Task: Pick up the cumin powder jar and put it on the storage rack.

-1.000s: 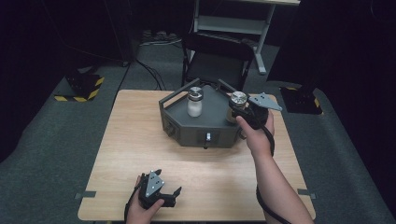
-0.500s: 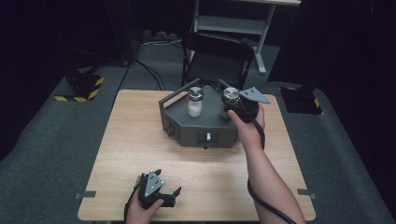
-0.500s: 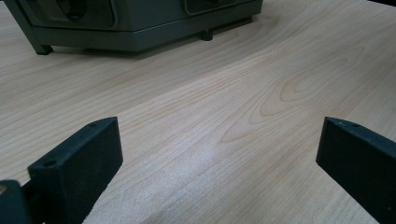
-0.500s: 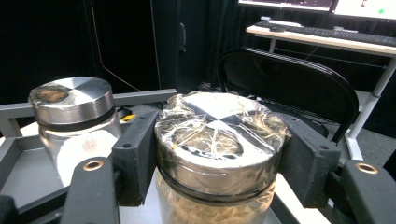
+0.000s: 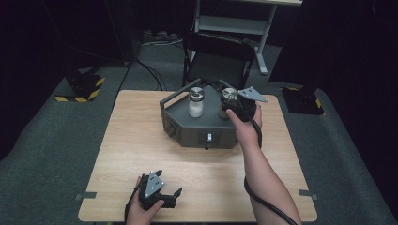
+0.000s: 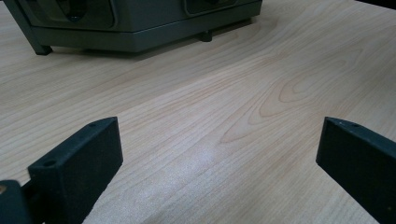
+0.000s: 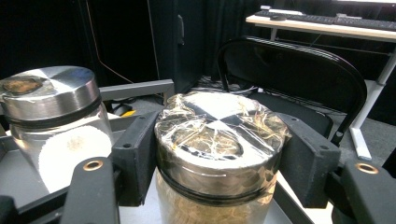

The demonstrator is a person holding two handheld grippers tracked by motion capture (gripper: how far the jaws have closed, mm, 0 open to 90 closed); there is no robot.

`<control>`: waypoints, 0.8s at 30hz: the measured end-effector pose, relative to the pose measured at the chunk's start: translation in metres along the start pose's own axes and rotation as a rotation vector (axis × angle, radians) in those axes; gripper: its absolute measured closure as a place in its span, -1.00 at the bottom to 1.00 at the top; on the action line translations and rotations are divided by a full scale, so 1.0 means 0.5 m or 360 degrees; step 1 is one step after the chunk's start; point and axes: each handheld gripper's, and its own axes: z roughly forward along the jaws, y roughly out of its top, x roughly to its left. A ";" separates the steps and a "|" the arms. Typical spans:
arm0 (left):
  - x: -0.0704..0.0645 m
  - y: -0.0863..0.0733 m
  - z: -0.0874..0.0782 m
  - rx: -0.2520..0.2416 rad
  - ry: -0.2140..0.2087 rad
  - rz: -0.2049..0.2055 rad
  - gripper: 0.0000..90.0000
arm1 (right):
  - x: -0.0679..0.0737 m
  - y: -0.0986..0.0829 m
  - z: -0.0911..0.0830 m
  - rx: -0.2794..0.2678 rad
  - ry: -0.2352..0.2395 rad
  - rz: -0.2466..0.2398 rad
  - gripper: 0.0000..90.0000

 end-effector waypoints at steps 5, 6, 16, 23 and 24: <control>0.002 0.000 0.000 0.0001 -0.0004 -0.0004 -0.98 | -0.001 0.000 0.004 0.0006 0.0001 -0.0003 -0.22; 0.002 0.000 0.000 0.0001 -0.0004 -0.0004 -0.98 | -0.002 0.000 0.004 0.0010 0.0004 -0.0003 -0.22; 0.002 -0.001 -0.001 -0.0002 -0.0003 -0.0008 -0.98 | -0.005 0.001 0.007 0.0025 0.0004 0.0018 -0.23; 0.002 -0.001 0.000 -0.0001 -0.0004 -0.0007 -0.98 | -0.008 0.003 0.007 0.0032 0.0012 0.0027 -0.23; 0.002 0.000 0.000 0.0000 -0.0003 -0.0005 -0.98 | -0.008 0.003 0.007 0.0032 0.0012 0.0028 -0.23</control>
